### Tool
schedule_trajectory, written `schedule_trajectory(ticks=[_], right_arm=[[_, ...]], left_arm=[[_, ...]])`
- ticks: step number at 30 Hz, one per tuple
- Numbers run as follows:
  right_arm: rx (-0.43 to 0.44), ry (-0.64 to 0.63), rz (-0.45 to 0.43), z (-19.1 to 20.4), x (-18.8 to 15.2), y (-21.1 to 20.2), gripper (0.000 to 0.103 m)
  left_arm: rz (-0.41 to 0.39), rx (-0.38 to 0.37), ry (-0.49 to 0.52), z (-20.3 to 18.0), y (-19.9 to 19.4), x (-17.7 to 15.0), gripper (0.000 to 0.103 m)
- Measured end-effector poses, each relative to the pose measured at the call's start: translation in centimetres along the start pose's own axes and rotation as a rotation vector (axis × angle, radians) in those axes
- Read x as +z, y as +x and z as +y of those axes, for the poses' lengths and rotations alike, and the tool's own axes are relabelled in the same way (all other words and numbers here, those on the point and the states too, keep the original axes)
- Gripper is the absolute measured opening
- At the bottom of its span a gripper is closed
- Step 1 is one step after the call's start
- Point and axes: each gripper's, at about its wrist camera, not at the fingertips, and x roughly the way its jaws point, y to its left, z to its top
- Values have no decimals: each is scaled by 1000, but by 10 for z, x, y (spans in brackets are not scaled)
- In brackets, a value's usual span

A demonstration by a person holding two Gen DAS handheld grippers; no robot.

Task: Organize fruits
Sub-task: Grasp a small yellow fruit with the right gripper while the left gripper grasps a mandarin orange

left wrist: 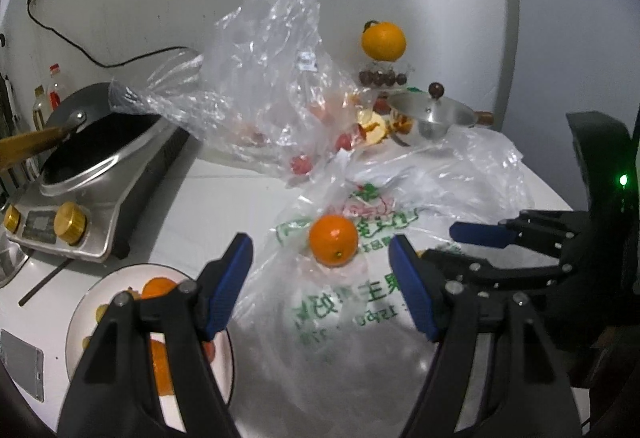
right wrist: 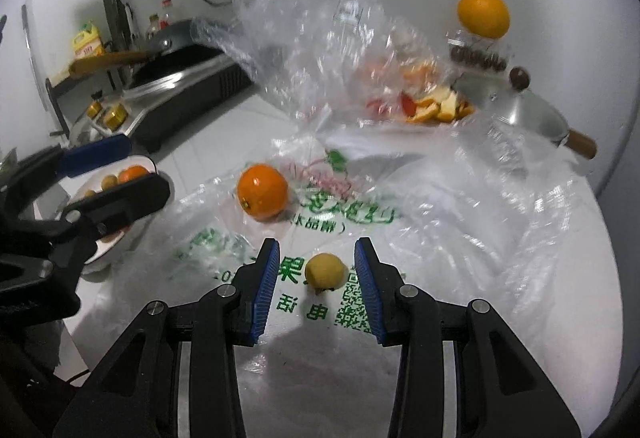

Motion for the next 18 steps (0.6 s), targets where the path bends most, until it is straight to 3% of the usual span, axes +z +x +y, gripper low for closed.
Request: schedule_trajectory(ticks=[8, 12, 18], right_arm=[[10, -14, 66, -3, 1, 23, 41], [10, -27, 99, -2, -1, 32, 29], [21, -29, 81, -8, 2, 31, 29]], left_arm=[[30, -4, 0, 3, 21, 2, 72], [52, -3, 11, 1, 32, 2, 72], [55, -18, 52, -10, 42, 6, 72]])
